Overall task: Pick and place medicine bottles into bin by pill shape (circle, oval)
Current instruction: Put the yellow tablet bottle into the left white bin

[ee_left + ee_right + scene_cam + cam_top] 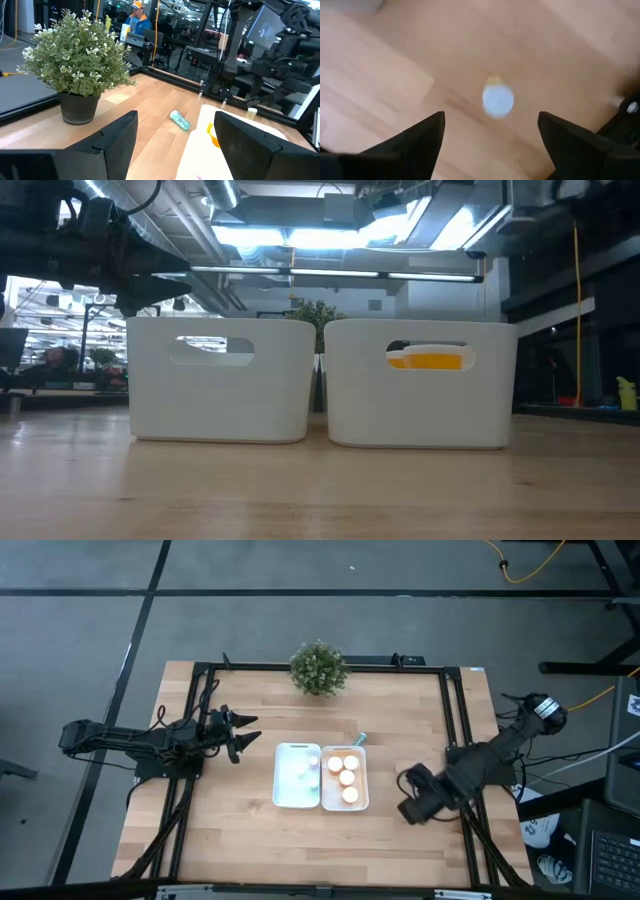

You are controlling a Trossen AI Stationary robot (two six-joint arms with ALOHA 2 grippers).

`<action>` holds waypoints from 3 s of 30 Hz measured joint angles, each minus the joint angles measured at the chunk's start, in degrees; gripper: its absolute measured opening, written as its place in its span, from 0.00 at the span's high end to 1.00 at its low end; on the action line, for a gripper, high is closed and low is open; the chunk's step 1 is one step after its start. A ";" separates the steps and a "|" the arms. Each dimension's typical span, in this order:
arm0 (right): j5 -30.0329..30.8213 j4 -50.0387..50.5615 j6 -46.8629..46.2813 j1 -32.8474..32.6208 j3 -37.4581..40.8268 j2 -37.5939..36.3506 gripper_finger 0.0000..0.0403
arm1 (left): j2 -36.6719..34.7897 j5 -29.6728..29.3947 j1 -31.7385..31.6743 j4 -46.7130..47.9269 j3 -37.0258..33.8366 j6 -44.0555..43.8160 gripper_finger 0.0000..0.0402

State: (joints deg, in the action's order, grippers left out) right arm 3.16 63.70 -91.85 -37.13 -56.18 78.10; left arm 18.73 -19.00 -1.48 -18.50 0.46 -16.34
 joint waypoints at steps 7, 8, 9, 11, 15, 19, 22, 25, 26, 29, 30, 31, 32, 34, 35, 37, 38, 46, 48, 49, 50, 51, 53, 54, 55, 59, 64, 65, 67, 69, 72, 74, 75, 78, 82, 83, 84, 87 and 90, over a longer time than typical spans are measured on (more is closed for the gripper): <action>2.37 0.80 -6.44 -5.11 -0.24 0.01 0.22 | 0.01 0.00 0.00 0.00 0.01 0.00 0.36; 3.30 0.86 -6.77 -5.34 -0.24 0.01 0.22 | 0.01 0.00 0.00 -0.01 0.00 0.00 0.36; 4.23 0.65 -6.90 -5.41 -0.24 0.01 0.23 | 0.01 0.00 0.00 -0.02 0.01 0.00 0.36; 5.55 -0.29 -6.83 -5.40 -0.25 0.22 0.23 | 0.01 0.00 0.00 0.00 0.01 0.00 0.36; 4.78 -1.34 -5.55 -5.38 -0.26 2.42 0.23 | 0.00 0.00 0.00 0.00 0.01 -0.01 0.36; 2.96 -1.33 -5.47 -4.87 -0.26 5.18 0.23 | 0.01 0.00 0.00 0.00 0.01 -0.02 0.36; 2.59 -1.36 -5.49 -3.83 -0.26 7.42 0.23 | 0.01 0.01 0.00 0.00 0.00 0.00 0.36; 0.93 -1.52 -5.43 -2.22 -0.26 9.99 0.23 | -0.01 0.00 0.00 -0.02 0.01 0.00 0.36; 0.24 -1.73 -5.29 -1.79 -0.26 10.78 0.23 | 0.01 0.00 0.00 0.00 0.01 0.00 0.36; -1.03 -2.74 -3.94 -0.93 -0.25 11.98 0.23 | 0.00 0.00 0.00 -0.01 0.00 -0.01 0.36; -1.35 -3.37 -3.68 -0.66 -0.12 12.09 0.23 | 0.00 0.02 0.00 0.00 0.00 -0.02 0.36; -1.33 -3.72 -3.56 -0.52 0.10 12.09 0.23 | 0.00 0.00 0.00 0.00 0.00 0.00 0.36; -1.34 -3.74 -3.56 -0.50 0.32 12.09 0.23 | 0.01 0.02 0.00 0.00 -0.01 -0.02 0.36; -1.31 -3.67 -3.63 -0.48 0.72 12.11 0.25 | -0.01 0.00 0.00 0.00 0.00 0.00 0.36; -1.33 -3.94 -3.65 -0.41 0.93 12.11 0.26 | -0.01 0.01 0.00 0.00 0.01 0.00 0.36; -1.39 -4.79 -3.65 -0.19 1.25 12.14 0.29 | -0.01 0.02 0.00 0.00 0.01 -0.02 0.36; -1.33 -4.84 -3.65 -0.12 1.27 12.14 0.31 | 0.00 0.01 0.00 0.00 0.00 -0.01 0.36; -0.26 -4.50 -3.65 0.74 1.31 12.14 0.47 | 0.01 0.00 0.00 0.00 0.01 0.00 0.36; -0.26 -4.48 -3.67 0.77 1.31 12.14 0.50 | 0.01 0.00 0.00 -0.01 0.01 -0.02 0.36; -0.26 -4.49 -3.68 0.77 1.31 12.14 0.51 | 0.00 0.01 0.00 0.00 0.01 0.00 0.36; -0.26 -4.48 -3.68 0.77 1.31 12.14 0.53 | 0.00 0.00 0.00 0.00 0.00 0.00 0.36; -0.28 -4.46 -3.68 0.77 1.31 12.14 0.54 | -0.01 0.00 0.00 0.00 0.01 0.00 0.36; -0.32 -4.28 -3.68 0.76 1.33 12.14 0.56 | -0.01 0.00 0.00 0.00 0.01 0.00 0.36; -0.60 -4.22 -3.69 0.75 1.33 12.14 0.58 | 0.01 0.00 0.00 0.00 -0.01 0.00 0.36; -1.13 -4.22 -3.70 0.74 1.33 12.14 0.59 | 0.01 0.02 0.00 0.00 0.01 0.00 0.36; -1.77 -4.22 -3.74 0.74 1.33 12.14 0.63 | 0.01 0.01 0.00 -0.01 0.00 -0.01 0.36; -1.75 -4.04 -3.77 0.84 1.18 12.14 0.69 | -0.01 0.00 0.00 0.00 0.01 0.00 0.36; -1.73 -3.41 -3.64 0.98 0.73 12.16 0.70 | 0.01 0.00 0.00 0.00 0.01 0.00 0.36; -1.61 -1.66 -3.56 1.30 -0.97 12.16 0.72 | 0.01 0.02 0.00 -0.01 -0.01 0.00 0.36; -0.77 2.02 -3.03 1.38 -3.67 12.11 0.73 | 0.00 0.01 0.00 -0.01 0.01 0.00 0.36; 1.65 8.28 -1.82 1.52 -9.76 11.54 0.73 | 0.01 0.02 0.00 0.00 -0.01 -0.02 0.36; 3.64 12.70 -0.29 2.07 -14.45 11.31 0.73 | 0.01 0.01 0.00 0.00 -0.01 -0.02 0.36; 4.97 13.74 0.99 2.55 -16.95 11.31 0.73 | 0.01 0.02 0.00 0.00 0.00 -0.01 0.36; 10.78 14.82 5.66 5.28 -23.44 11.60 0.73 | 0.01 0.02 0.00 -0.02 0.01 0.00 0.36; 13.18 15.34 14.30 11.37 -28.83 14.33 0.73 | 0.00 0.02 0.00 0.00 0.01 0.00 0.36; 12.96 15.40 16.89 13.15 -30.04 15.67 0.73 | 0.01 0.01 0.00 0.00 -0.01 0.00 0.36; 12.56 15.11 19.89 14.99 -31.30 17.22 0.73 | 0.01 0.02 0.00 0.00 0.00 -0.01 0.36; 11.03 14.01 29.67 19.53 -37.16 23.53 0.73 | 0.01 0.02 0.00 0.00 0.00 0.00 0.36; 10.86 14.30 39.77 22.30 -46.44 30.17 0.73 | 0.01 0.02 0.00 0.00 0.01 0.00 0.36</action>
State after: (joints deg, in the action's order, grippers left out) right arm 14.02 77.99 -52.08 -14.82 -102.62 108.27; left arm 18.74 -18.98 -1.48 -18.50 0.47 -16.34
